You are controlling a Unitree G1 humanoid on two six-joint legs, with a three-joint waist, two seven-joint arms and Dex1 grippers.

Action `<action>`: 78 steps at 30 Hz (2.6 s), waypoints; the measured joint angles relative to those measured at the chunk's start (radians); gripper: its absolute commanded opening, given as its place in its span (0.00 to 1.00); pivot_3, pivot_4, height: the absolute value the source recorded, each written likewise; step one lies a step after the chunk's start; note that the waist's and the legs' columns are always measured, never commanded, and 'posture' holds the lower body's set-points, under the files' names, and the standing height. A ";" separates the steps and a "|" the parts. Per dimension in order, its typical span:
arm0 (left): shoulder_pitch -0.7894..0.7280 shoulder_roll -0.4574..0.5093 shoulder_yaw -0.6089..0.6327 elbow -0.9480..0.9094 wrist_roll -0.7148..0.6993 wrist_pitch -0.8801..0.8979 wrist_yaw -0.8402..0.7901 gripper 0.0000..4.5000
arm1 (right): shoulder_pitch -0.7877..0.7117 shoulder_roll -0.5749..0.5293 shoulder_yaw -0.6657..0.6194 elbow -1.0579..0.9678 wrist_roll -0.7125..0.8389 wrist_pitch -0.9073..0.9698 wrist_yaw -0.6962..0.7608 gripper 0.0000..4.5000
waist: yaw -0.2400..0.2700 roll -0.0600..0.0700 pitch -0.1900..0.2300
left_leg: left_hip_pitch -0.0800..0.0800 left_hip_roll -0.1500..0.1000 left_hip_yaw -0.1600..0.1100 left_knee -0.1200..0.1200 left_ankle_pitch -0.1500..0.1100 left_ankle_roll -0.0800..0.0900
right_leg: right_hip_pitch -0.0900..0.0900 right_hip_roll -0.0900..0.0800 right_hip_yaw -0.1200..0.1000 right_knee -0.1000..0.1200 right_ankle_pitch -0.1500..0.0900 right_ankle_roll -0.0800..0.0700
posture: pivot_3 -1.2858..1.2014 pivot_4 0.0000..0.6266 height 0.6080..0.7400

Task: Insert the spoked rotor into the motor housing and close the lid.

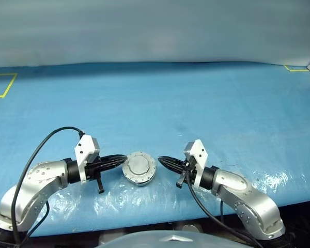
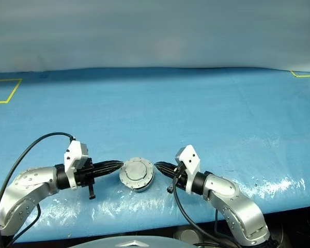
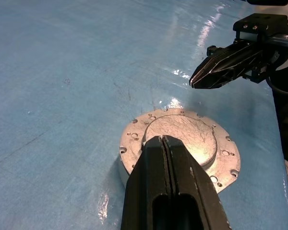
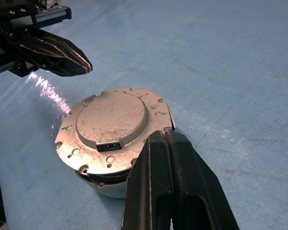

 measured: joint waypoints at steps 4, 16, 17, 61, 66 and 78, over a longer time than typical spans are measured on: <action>0.024 -0.011 0.011 -0.005 0.001 -0.003 0.003 0.00 | 0.006 -0.024 -0.003 0.000 -0.025 -0.030 -0.001 0.49 | 0.001 0.000 0.000 | 0.000 0.000 0.000 0.000 0.000 0.000 | 0.000 0.000 0.000 0.000 0.000 0.000 | 0.52 0.24 1.00; 0.159 -0.142 0.078 -0.040 0.102 -0.237 0.028 0.00 | -0.175 0.036 0.150 0.001 -0.158 -0.054 -0.076 0.99 | 0.003 0.000 0.000 | 0.000 0.000 0.001 0.000 0.000 0.000 | 0.000 0.000 0.000 -0.001 0.000 0.000 | 0.52 0.24 1.00; 0.175 -0.155 0.079 -0.040 0.117 -0.267 0.031 0.00 | -0.195 0.055 0.179 0.013 -0.171 -0.052 -0.082 0.99 | 0.003 -0.001 0.000 | 0.000 0.000 0.001 0.000 0.000 0.000 | 0.000 0.000 0.000 -0.001 0.000 0.000 | 0.52 0.24 1.00; 0.247 -0.209 0.077 -0.005 0.198 -0.376 0.029 0.00 | -0.249 0.069 0.332 0.141 -0.246 -0.036 0.005 0.67 | 0.001 -0.001 -0.001 | 0.000 0.000 0.000 0.000 0.000 0.000 | 0.001 0.000 0.000 -0.002 0.001 0.001 | 0.52 0.24 1.00; 0.227 -0.211 0.060 0.002 0.208 -0.380 0.021 0.00 | -0.268 0.051 0.337 0.153 -0.257 -0.048 0.030 0.67 | 0.001 -0.001 -0.001 | 0.000 0.000 0.000 0.001 0.000 0.000 | 0.001 0.000 0.000 -0.002 0.001 0.001 | 0.52 0.24 1.00; 0.214 -0.210 0.038 0.028 0.213 -0.387 0.000 0.00 | -0.306 0.045 0.325 0.204 -0.263 -0.070 0.099 0.67 | 0.001 -0.001 -0.002 | 0.002 0.000 0.000 0.001 0.000 0.000 | 0.003 0.000 0.000 -0.001 0.001 0.001 | 0.52 0.24 1.00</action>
